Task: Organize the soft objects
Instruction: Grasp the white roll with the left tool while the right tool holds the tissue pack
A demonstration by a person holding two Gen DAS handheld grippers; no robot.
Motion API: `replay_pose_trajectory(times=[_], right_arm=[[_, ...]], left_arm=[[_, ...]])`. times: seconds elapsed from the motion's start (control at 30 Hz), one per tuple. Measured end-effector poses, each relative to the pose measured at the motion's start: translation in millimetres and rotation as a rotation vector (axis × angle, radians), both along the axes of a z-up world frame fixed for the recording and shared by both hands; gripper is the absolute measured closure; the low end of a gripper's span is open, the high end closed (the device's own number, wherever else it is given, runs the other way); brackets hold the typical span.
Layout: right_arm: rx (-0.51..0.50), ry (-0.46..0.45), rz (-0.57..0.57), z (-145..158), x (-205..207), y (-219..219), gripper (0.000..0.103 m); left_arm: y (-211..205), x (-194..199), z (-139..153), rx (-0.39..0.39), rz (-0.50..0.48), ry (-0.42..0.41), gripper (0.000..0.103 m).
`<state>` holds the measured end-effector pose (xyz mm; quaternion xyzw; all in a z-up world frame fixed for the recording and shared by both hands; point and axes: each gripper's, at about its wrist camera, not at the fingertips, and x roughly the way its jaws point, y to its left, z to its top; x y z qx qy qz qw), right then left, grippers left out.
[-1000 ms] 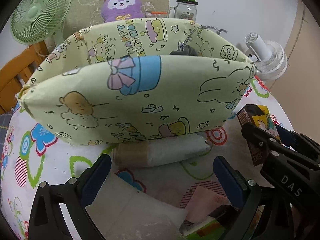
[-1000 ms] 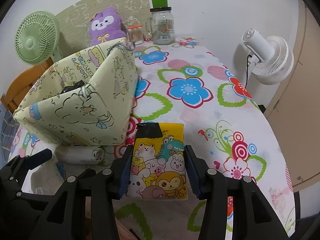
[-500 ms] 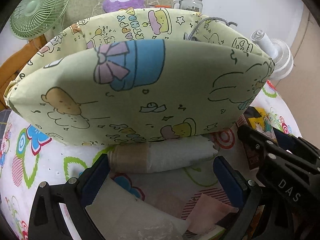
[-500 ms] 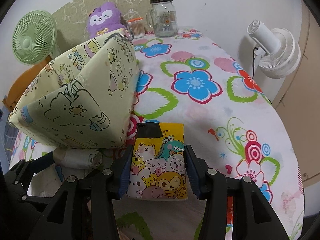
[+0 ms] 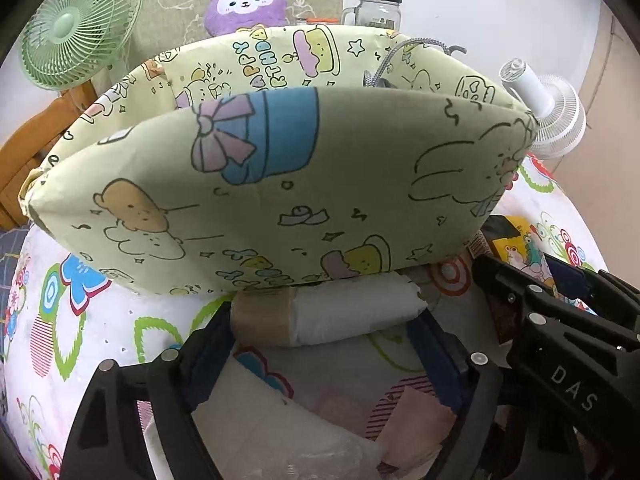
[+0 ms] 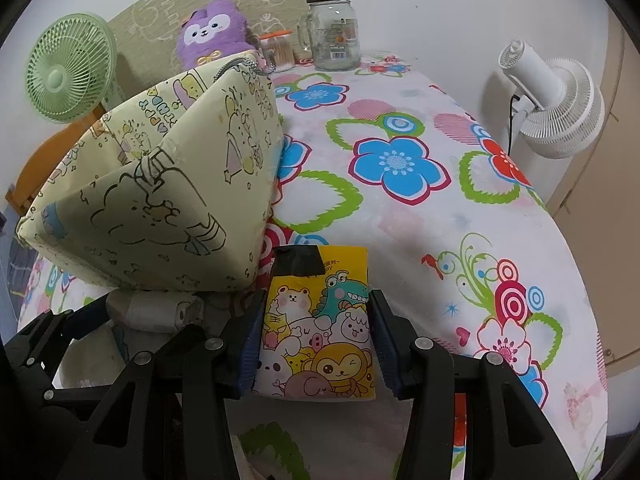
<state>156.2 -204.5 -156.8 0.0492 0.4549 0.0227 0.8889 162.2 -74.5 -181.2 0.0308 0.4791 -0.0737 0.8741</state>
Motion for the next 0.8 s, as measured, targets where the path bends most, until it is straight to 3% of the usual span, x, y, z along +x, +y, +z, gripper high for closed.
replay_pose_trajectory(times=[0.8], right_arm=[[-0.009, -0.039, 0.029, 20, -36, 21, 0.051]], left_arm=[[25, -49, 30, -0.038, -0.009, -0.048, 0.028]])
